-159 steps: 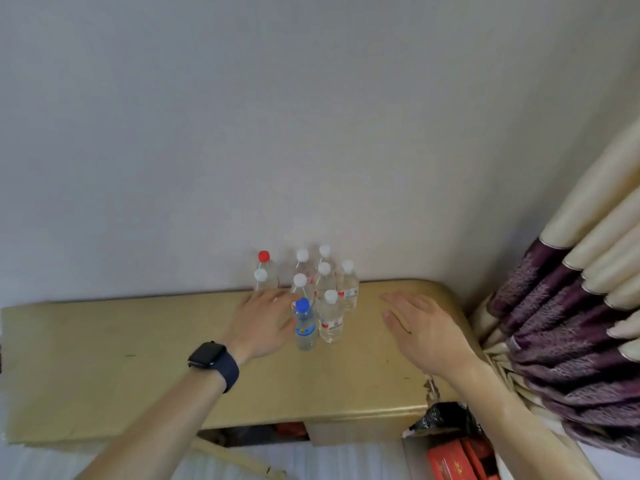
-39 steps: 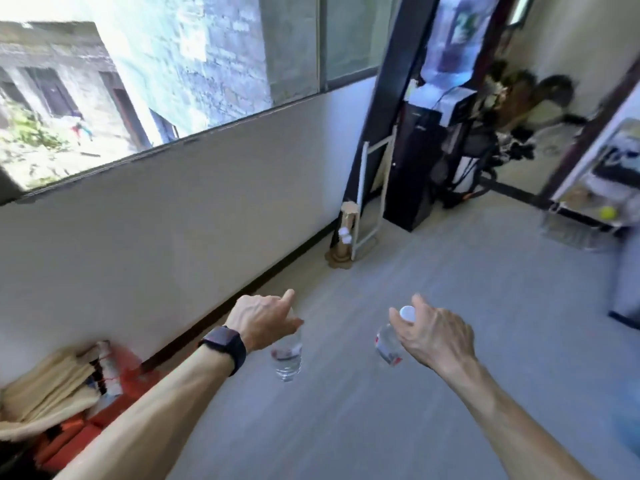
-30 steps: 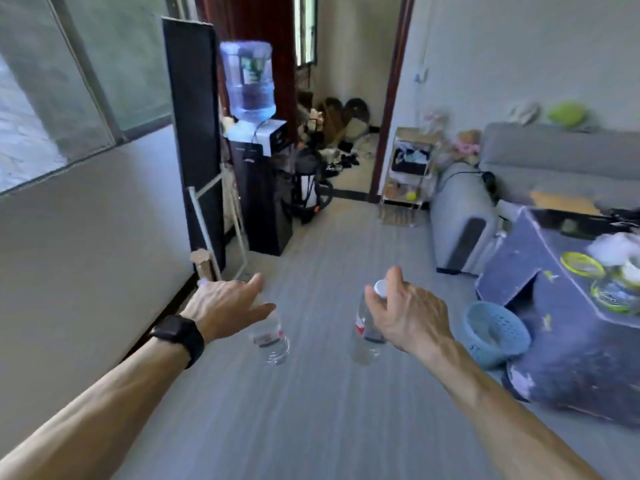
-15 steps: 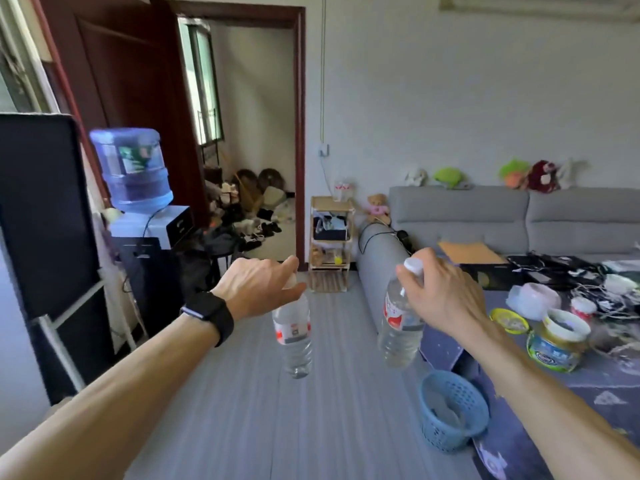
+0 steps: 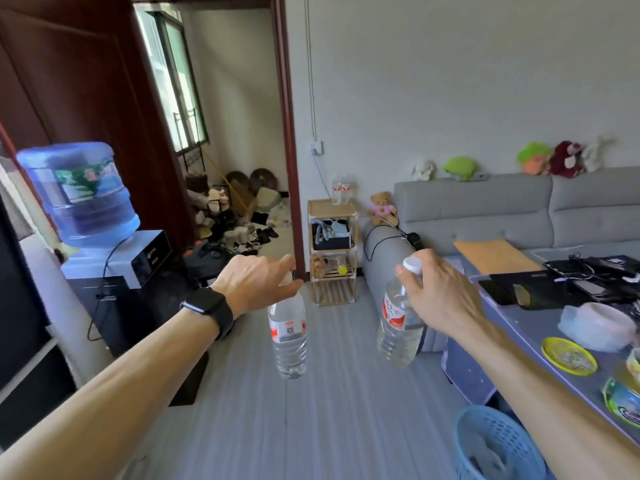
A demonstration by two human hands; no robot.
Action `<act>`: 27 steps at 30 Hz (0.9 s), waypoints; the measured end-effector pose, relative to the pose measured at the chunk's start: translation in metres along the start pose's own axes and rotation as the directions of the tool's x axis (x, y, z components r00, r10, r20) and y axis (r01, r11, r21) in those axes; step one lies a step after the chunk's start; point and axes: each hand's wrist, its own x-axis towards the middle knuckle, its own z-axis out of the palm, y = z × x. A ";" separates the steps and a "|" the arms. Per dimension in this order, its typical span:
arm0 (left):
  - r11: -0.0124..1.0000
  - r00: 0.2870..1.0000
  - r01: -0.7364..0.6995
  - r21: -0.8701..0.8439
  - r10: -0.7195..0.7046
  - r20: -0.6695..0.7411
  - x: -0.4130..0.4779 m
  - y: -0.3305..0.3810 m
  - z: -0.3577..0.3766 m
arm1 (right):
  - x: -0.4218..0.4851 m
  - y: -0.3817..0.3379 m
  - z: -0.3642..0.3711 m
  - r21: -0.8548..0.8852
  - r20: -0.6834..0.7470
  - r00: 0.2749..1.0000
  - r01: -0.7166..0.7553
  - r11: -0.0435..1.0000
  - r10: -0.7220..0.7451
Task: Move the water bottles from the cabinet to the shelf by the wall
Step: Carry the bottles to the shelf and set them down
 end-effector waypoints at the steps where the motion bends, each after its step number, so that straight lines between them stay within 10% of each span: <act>1: 1.000 1.000 -0.001 0.025 0.001 -0.001 0.019 -0.005 0.008 | 0.018 0.004 0.010 0.007 0.006 1.000 0.003 1.000 -0.003; 27: 0.994 0.992 0.103 -0.021 -0.101 0.079 0.504 -0.129 0.175 | 0.479 0.105 0.223 0.106 0.132 0.990 0.039 0.994 -0.053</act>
